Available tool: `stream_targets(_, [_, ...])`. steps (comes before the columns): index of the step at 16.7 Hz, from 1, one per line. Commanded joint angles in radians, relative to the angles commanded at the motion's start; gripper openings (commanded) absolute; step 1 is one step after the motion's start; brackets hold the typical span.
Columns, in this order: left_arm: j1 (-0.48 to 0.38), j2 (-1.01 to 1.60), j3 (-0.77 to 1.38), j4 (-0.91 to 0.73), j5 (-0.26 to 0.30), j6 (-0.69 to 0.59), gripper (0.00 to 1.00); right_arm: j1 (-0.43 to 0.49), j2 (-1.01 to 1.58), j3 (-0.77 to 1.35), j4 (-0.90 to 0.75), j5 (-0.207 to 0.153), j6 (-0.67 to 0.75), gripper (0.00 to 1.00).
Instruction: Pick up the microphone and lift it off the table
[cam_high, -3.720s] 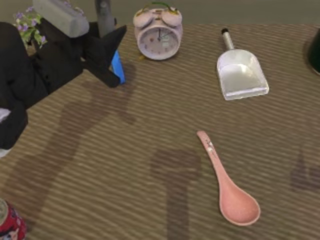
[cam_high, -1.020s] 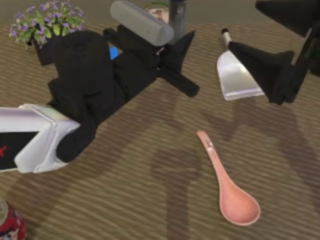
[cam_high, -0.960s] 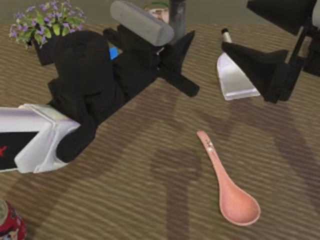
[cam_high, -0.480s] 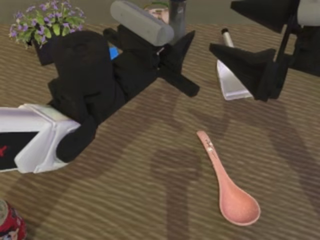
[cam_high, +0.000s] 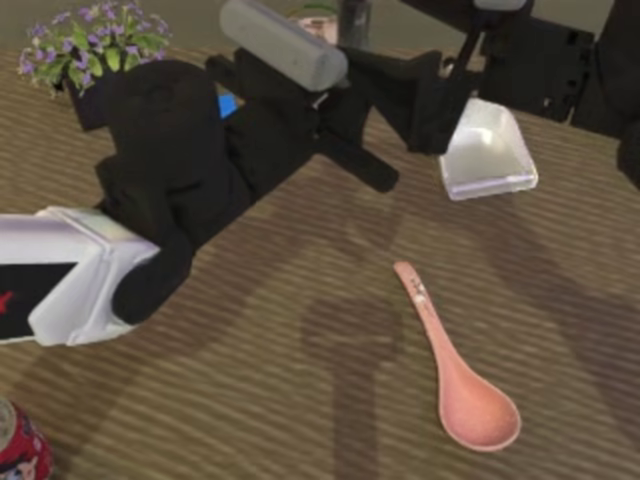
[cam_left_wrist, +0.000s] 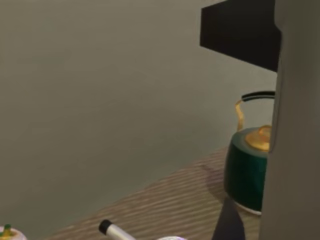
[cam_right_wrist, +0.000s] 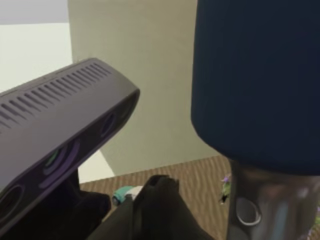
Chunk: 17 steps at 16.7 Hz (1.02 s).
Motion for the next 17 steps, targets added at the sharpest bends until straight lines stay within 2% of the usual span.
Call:
stream_targets(3, [0.0, 0.0, 0.0, 0.0, 0.0, 0.0, 0.0, 0.056, 0.074, 0.077, -0.006, 0.057, -0.003, 1.0])
stream_targets(8, [0.0, 0.0, 0.0, 0.0, 0.0, 0.0, 0.0, 0.065, 0.086, 0.09, -0.007, 0.067, -0.004, 1.0])
stream_targets(17, [0.0, 0.0, 0.0, 0.0, 0.0, 0.0, 0.0, 0.065, 0.086, 0.09, -0.007, 0.067, -0.004, 0.32])
